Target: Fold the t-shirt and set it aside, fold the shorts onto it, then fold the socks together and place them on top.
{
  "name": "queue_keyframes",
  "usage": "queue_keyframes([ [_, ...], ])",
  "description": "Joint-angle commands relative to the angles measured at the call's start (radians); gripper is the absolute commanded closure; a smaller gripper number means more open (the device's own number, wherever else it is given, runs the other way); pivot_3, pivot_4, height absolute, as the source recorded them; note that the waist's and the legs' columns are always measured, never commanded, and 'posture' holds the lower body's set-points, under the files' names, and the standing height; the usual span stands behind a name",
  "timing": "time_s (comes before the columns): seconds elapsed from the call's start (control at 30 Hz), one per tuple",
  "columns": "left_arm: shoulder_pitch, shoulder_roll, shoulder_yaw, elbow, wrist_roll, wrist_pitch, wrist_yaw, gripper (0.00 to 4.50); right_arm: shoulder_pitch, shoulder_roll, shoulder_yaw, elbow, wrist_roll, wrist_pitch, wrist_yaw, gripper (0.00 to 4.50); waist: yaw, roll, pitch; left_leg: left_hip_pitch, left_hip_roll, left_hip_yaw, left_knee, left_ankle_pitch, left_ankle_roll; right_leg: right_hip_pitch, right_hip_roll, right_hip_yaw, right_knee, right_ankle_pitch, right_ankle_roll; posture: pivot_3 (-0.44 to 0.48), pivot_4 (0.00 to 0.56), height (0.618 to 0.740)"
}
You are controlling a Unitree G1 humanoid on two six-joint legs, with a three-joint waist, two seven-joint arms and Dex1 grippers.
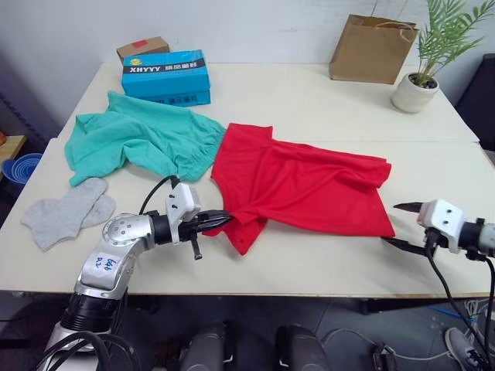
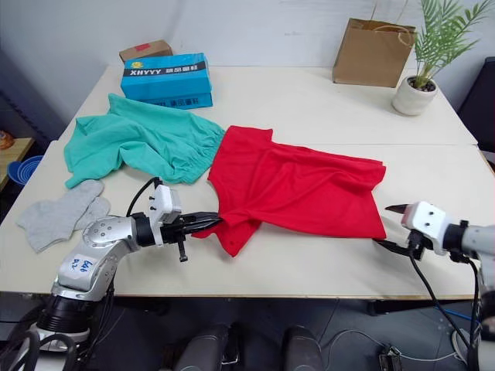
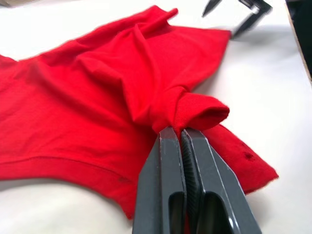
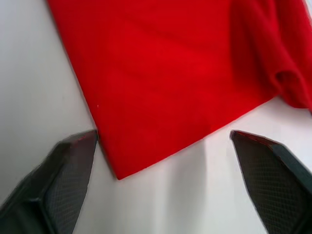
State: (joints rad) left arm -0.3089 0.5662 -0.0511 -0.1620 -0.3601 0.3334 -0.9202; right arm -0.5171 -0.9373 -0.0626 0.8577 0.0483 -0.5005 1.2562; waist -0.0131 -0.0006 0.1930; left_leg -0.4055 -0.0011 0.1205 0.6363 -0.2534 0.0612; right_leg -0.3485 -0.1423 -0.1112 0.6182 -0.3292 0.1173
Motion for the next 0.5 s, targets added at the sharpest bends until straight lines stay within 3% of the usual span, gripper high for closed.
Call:
queue_keyframes([
  [0.03, -0.003, 0.005, 0.006, -0.049, -0.017, 0.022, 0.004, 4.5, -0.064, 0.016, 0.029, 0.051, 0.005, 0.016, 0.069, 1.63, 0.0, 0.0, 0.0, 0.0, 0.0, 0.0, 0.0, 0.0, 0.0, 0.0, 0.0, 0.0, 0.0, 0.0, 0.0, 0.0, 0.15, 0.74],
  [0.3, 0.038, 0.016, 0.019, -0.081, -0.039, 0.088, 0.005, 4.5, -0.075, 0.035, 0.038, 0.013, 0.028, 0.064, 0.098, 4.46, 0.002, 0.0, 0.0, 0.0, 0.0, -0.001, 0.001, 0.0, 0.0, 0.001, 0.0, -0.001, 0.0, 0.0, 0.0, 0.0, 0.15, 0.74],
  [0.5, 0.063, 0.031, 0.05, -0.104, -0.123, 0.173, -0.027, 4.5, 0.021, -0.004, -0.02, -0.162, 0.137, 0.203, 0.143, 4.46, 0.007, 0.001, 0.0, 0.0, 0.0, -0.003, 0.001, 0.0, -0.001, 0.001, -0.001, -0.001, 0.0, 0.0, 0.0, 0.0, 0.15, 0.74],
])
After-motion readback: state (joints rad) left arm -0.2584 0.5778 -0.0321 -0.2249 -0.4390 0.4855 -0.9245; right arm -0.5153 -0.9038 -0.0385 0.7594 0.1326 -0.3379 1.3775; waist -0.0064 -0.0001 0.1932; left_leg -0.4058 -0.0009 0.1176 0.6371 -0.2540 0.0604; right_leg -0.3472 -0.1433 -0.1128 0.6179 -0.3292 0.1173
